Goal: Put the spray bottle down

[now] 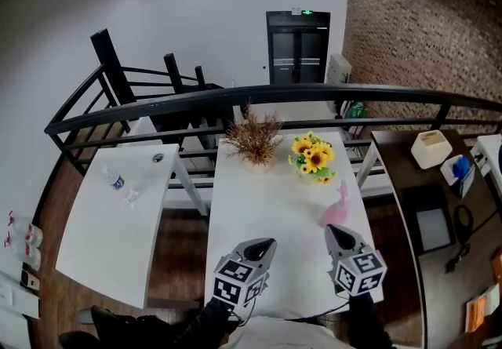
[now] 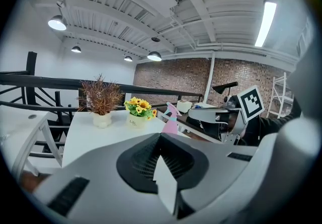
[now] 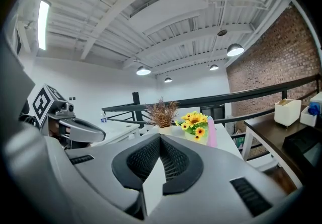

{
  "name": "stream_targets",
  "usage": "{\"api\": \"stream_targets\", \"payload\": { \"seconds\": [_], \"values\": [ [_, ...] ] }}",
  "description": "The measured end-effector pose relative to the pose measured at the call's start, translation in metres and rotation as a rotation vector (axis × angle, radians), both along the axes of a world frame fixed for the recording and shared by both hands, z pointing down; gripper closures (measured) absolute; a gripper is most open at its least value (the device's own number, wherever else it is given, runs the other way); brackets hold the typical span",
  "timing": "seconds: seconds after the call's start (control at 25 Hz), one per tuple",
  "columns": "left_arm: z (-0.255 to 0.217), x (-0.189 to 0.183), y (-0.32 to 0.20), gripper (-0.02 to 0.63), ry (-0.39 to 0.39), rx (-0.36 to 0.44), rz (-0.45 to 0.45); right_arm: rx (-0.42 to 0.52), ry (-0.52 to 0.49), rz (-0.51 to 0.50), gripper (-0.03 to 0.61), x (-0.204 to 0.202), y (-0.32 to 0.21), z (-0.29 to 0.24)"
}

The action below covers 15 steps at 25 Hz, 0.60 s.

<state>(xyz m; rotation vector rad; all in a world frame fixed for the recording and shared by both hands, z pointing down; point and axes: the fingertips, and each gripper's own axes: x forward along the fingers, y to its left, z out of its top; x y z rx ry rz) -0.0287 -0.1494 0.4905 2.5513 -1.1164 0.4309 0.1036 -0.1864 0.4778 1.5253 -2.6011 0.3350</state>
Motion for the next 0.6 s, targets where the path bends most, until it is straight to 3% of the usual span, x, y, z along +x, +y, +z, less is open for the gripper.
{"api": "stream_targets", "payload": {
  "seconds": [0.6],
  "values": [
    [0.0059,-0.0051,-0.0022,0.623,0.005,-0.015,-0.005,-0.023,0.009,-0.014,0.591,-0.0075,-0.0029,0.0105]
  ]
}}
